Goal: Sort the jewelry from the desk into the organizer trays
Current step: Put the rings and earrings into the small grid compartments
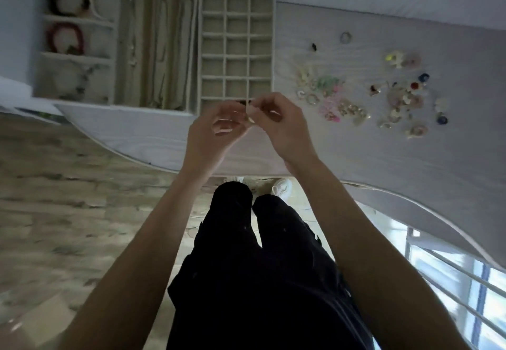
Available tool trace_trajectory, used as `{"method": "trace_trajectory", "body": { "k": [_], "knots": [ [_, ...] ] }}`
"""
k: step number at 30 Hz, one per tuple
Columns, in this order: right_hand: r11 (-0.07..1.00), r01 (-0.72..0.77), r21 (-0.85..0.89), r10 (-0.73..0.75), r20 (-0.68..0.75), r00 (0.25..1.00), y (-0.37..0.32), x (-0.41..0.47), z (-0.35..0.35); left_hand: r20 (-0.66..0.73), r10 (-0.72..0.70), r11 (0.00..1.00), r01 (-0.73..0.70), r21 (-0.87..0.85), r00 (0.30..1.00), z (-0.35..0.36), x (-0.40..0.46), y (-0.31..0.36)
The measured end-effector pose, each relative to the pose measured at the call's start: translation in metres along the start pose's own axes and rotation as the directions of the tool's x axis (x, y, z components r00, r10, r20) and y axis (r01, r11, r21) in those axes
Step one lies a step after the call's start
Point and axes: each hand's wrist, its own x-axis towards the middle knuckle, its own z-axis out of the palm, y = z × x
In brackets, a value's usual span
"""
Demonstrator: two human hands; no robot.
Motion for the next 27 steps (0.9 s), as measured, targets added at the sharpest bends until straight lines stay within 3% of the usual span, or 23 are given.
{"method": "trace_trajectory", "body": {
  "k": [5,10,15,18,20,23,27],
  "knots": [
    [0.997,-0.001,-0.076,-0.003,-0.058,0.998,-0.003,0.023,0.028,0.008,0.065,0.989,-0.066,0.132,0.998,-0.041,0.034,-0.006],
    [0.976,0.023,-0.216,-0.061,-0.171,0.983,0.01,0.023,0.037,0.199,0.143,0.951,-0.19,0.242,0.969,-0.048,0.064,0.0],
    [0.999,-0.02,0.03,0.026,-0.23,0.973,0.013,0.027,0.041,0.368,0.074,0.944,-0.183,0.273,0.927,-0.05,0.07,0.001],
    [1.0,-0.002,0.023,0.007,-0.243,0.97,0.01,0.027,0.043,0.33,0.048,0.961,-0.134,0.243,0.943,-0.051,0.072,-0.002],
    [0.997,0.032,-0.073,-0.05,-0.262,0.964,0.012,0.026,0.043,0.282,0.099,0.944,-0.18,0.277,0.954,-0.053,0.075,-0.006],
    [0.955,0.063,-0.291,-0.145,-0.27,0.952,0.019,0.021,0.046,0.323,0.162,0.864,-0.292,0.41,0.932,-0.054,0.078,-0.008],
    [0.882,0.073,-0.466,-0.219,-0.267,0.939,0.023,0.013,0.052,0.46,0.289,0.564,-0.538,0.627,0.839,-0.053,0.079,-0.013]
  ]
}}
